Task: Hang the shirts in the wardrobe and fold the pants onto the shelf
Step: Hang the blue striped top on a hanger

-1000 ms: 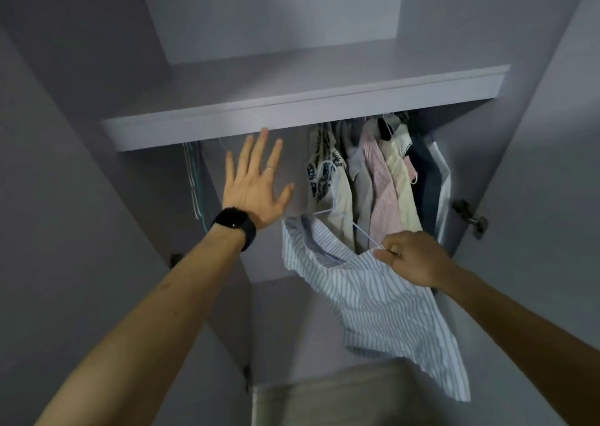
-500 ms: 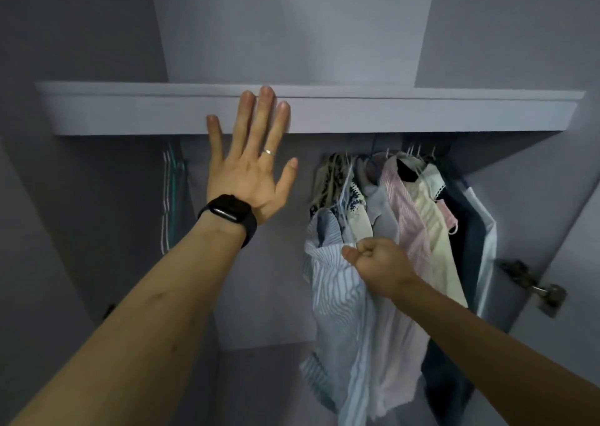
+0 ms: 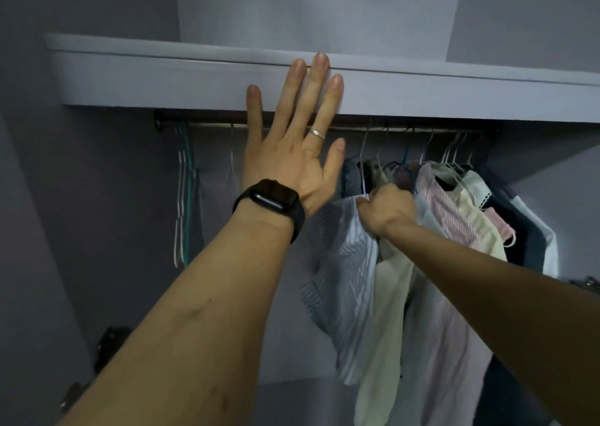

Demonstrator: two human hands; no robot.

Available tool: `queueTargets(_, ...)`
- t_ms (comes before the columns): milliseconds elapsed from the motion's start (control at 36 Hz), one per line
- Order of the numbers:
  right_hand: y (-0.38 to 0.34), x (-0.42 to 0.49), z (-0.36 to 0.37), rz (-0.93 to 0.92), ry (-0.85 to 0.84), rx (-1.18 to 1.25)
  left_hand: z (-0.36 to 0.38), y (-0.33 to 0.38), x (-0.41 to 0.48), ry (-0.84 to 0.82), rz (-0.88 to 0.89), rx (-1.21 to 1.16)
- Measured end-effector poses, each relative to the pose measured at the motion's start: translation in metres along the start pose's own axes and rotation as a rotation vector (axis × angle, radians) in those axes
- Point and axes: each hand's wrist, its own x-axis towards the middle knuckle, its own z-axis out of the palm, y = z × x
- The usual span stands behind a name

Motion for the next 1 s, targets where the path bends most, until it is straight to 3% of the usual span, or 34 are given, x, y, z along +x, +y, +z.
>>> queueTargets(167,0.005,0.017,0.009,0.018,-0.067,-0.172,0.005,0.001,-0.006,0.009,0.002,-0.029)
queueTargets(333,-0.001,0.011,-0.017,-0.021,-0.265,-0.215,-0.001,-0.004,0.0,-0.024,-0.005,-0.053)
queueTargets(417,0.001,-0.017,-0.043,-0.048,-0.353,-0.133,-0.01,-0.009,0.0,-0.092,-0.011,-0.059)
queueTargets(583,0.039,-0.099,-0.116,-0.002,-0.317,0.207,-0.042,0.011,0.007,-0.363,-0.152,-0.056)
queueTargets(667,0.065,-0.153,-0.157,0.003,-0.227,0.335,-0.063,0.04,0.008,-0.424,-0.241,-0.25)
queueTargets(806,0.123,-0.235,-0.207,0.037,-0.015,0.365,-0.088,0.121,-0.032,-0.428,-0.323,-0.768)
queueTargets(889,0.159,-0.284,-0.222,0.094,0.038,0.354,-0.1,0.186,-0.072,-0.551,-0.377,-0.932)
queueTargets(1000,0.208,-0.348,-0.232,0.252,0.056,0.321,-0.117,0.269,-0.128,-0.764,-0.253,-1.043)
